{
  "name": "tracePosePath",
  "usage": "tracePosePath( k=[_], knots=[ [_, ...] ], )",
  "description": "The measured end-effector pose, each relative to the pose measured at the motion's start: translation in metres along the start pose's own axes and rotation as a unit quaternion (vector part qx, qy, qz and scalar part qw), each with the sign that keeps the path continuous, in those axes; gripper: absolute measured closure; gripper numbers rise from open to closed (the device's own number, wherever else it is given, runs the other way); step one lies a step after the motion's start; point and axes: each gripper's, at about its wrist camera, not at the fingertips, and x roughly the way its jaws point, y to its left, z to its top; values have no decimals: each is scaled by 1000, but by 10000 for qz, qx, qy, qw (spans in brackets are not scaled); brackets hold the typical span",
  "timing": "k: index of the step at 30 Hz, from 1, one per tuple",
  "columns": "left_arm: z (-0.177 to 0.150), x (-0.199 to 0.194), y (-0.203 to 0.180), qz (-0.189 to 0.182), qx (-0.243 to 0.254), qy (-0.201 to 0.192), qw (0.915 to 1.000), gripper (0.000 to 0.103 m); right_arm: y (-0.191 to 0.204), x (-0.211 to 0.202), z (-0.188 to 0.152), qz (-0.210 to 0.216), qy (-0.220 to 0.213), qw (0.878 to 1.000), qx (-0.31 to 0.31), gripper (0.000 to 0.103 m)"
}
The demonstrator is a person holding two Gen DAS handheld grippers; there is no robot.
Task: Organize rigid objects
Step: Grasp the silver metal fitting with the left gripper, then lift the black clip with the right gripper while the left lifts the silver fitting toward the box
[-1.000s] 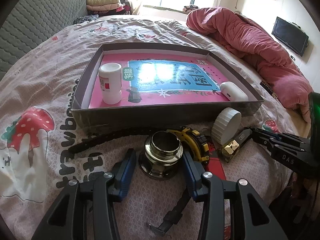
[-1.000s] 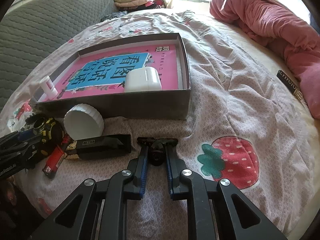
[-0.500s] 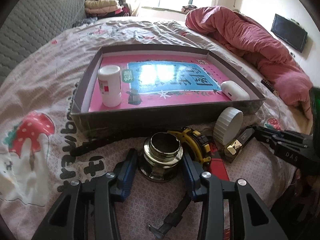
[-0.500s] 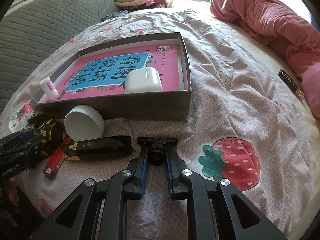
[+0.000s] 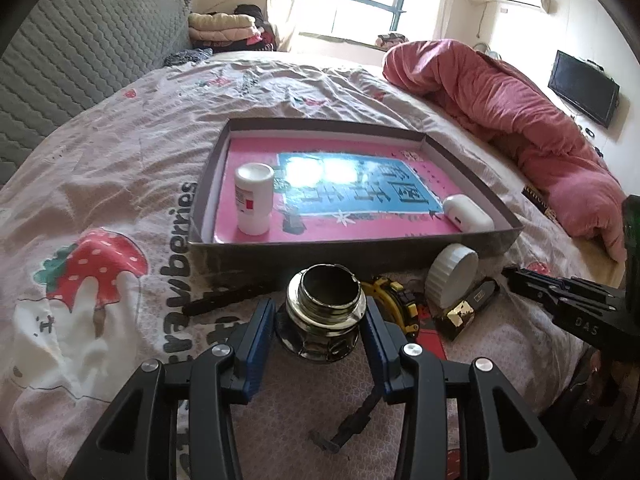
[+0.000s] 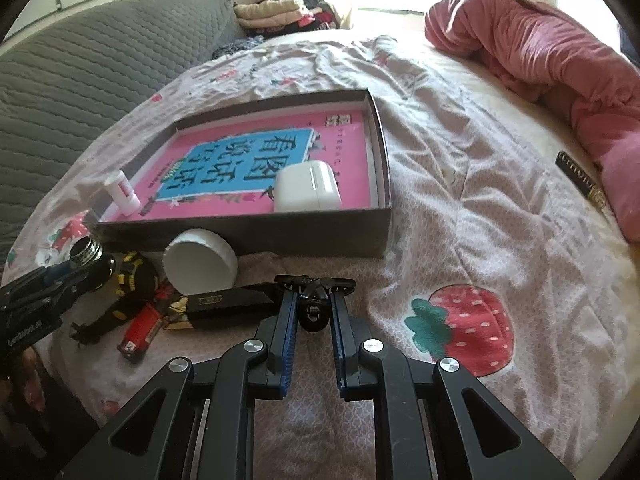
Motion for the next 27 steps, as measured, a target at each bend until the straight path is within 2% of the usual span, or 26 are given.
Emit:
tracePosePath(
  k=[7,27],
  knots=[
    [2,-14,-1,61,89,-253,9996,60,10,-20,6,88,-403,9989,-205,87],
    [9,-17,-3,94,128,-534,9984,60,26,-18,24,233,-736,9954,-574,87]
  ],
)
